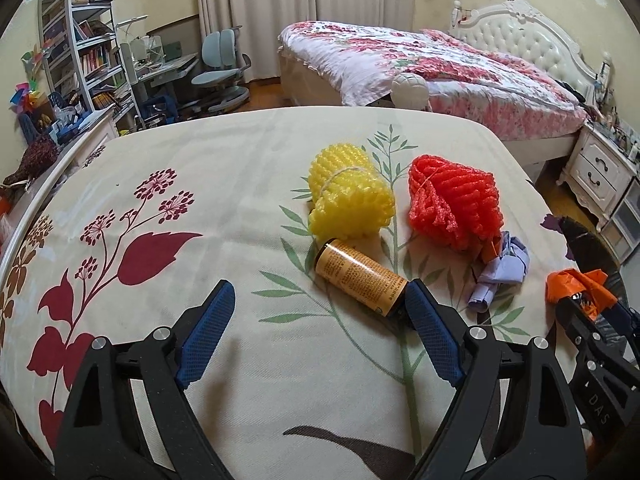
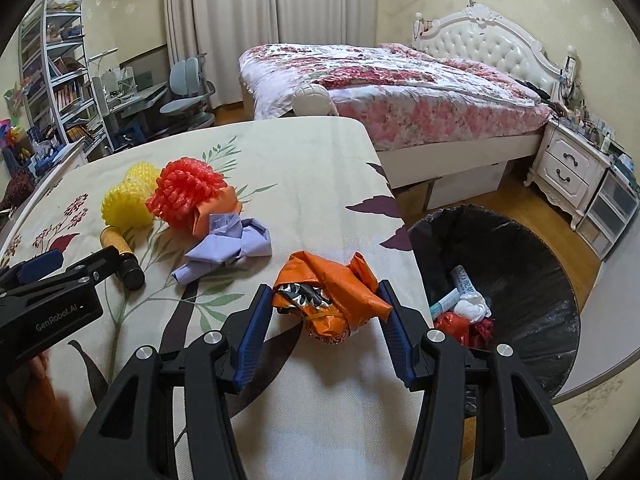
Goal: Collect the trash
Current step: 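Lower the right tool onto the orange packet and close it, then grasp the brown bottle with the left tool while the right tool holds the orange packet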
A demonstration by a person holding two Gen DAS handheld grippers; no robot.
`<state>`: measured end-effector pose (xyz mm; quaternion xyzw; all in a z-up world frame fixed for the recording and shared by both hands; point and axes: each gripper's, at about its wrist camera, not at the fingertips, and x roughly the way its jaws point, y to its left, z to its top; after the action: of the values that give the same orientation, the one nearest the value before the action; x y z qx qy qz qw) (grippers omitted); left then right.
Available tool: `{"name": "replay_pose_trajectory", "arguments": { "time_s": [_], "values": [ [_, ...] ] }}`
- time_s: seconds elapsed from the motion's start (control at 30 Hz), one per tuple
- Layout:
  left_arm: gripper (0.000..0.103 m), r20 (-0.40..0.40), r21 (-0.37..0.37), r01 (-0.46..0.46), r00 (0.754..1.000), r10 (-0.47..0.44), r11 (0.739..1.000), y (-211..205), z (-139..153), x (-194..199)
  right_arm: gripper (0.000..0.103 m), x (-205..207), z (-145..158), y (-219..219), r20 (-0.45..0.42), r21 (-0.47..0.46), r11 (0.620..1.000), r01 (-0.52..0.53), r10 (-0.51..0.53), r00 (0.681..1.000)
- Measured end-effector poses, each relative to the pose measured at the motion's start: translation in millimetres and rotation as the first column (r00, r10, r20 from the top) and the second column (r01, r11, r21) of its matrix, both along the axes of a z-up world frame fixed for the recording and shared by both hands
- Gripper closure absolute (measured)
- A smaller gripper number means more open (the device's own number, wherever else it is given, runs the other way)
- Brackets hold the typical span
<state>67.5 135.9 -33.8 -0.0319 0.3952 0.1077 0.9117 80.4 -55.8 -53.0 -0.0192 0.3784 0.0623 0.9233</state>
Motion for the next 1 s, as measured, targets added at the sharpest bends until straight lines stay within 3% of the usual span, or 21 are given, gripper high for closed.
{"name": "replay_pose_trajectory", "arguments": {
  "time_s": [0.37, 0.67, 0.73, 0.87, 1.0],
  "values": [
    [0.015, -0.01, 0.017, 0.004, 1.0, -0.004, 1.0, -11.2, -0.8, 10.0, 0.049, -0.3, -1.1, -2.3, -0.004, 0.013, 1.0, -0.002, 0.002, 1.0],
    [0.014, -0.017, 0.025, -0.007, 1.0, 0.007, 1.0, -1.4, 1.3, -4.3, 0.049, -0.2, -1.8, -1.8, -0.005, 0.014, 1.0, -0.002, 0.002, 1.0],
    [0.014, -0.004, 0.004, -0.006, 1.0, 0.006, 1.0, -1.6, 6.5, -2.6, 0.049, -0.2, -2.0, -1.8, -0.004, 0.013, 1.0, -0.002, 0.002, 1.0],
    [0.014, 0.017, 0.036, 0.006, 1.0, -0.006, 0.999, -11.8, 12.3, 8.4, 0.049, -0.3, -2.0, -2.1, -0.005, 0.015, 1.0, -0.002, 0.002, 1.0],
    [0.014, -0.039, 0.039, -0.006, 0.999, 0.007, 0.999, -11.8, 0.2, 13.6, 0.049, -0.1, -2.5, -1.9, -0.005, 0.018, 1.0, -0.003, 0.003, 1.0]
  ]
}}
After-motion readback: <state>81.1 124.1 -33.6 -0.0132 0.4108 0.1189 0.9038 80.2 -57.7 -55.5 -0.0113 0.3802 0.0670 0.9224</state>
